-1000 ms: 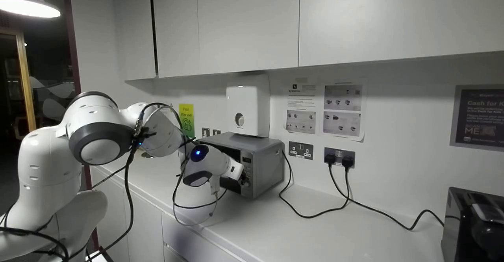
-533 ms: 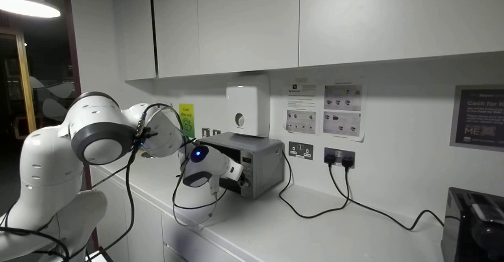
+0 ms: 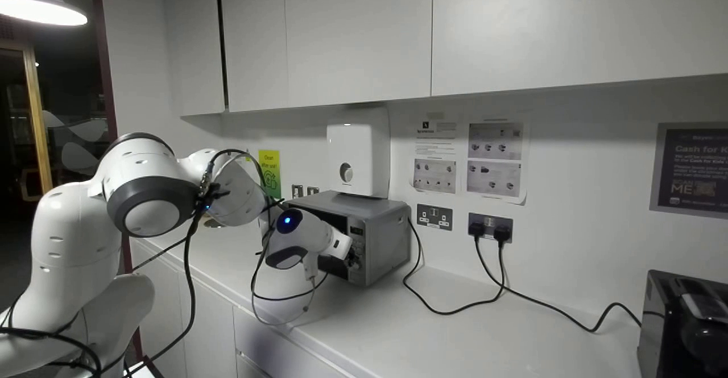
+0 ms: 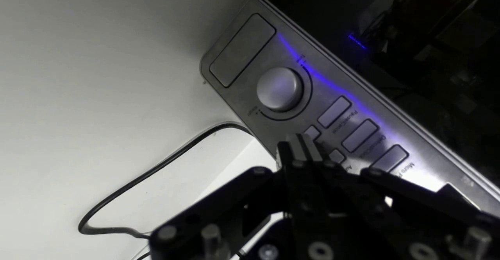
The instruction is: Press a button on the right side of the microwave
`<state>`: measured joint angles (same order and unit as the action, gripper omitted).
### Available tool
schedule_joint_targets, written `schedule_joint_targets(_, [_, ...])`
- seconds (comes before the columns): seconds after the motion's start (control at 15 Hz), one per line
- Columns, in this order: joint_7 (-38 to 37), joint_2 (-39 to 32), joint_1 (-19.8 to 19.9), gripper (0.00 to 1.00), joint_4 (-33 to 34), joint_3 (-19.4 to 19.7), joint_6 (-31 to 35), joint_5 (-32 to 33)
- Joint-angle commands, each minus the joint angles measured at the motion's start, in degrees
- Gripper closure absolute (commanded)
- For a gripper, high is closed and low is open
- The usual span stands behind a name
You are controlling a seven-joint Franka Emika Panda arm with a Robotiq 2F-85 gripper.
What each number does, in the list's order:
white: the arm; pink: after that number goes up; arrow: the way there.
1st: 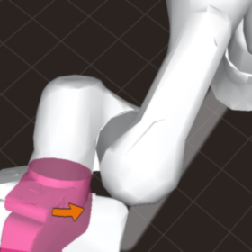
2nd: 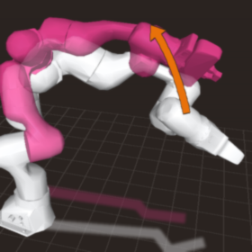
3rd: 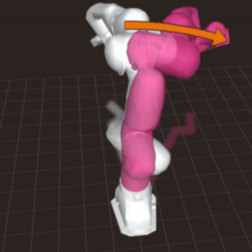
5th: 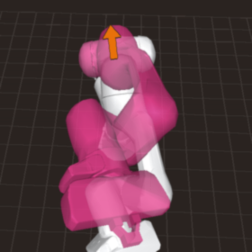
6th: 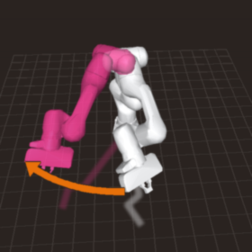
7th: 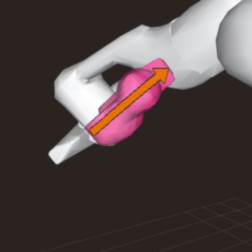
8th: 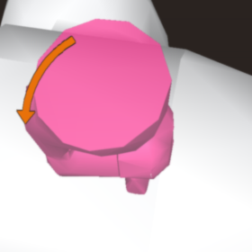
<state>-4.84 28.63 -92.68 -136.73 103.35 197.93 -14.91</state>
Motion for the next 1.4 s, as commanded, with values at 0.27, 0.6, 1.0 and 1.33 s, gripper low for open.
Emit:
schedule_joint_targets(0.27, [-0.39, 0.18, -2.69, 1.0, 2.04, 2.44, -0.14, 0.26])
schedule_joint_targets(0.6, [-0.46, 0.12, -3.47, 1.0, 2.25, 3.07, -0.14, 0.11])
schedule_joint_targets(1.0, [-0.63, -0.02, -4.73, 1.0, 2.87, 3.74, -0.14, -0.24])
schedule_joint_targets(1.33, [-0.25, 0.05, -5.68, 1.0, 3.32, 4.74, -0.13, -0.04])
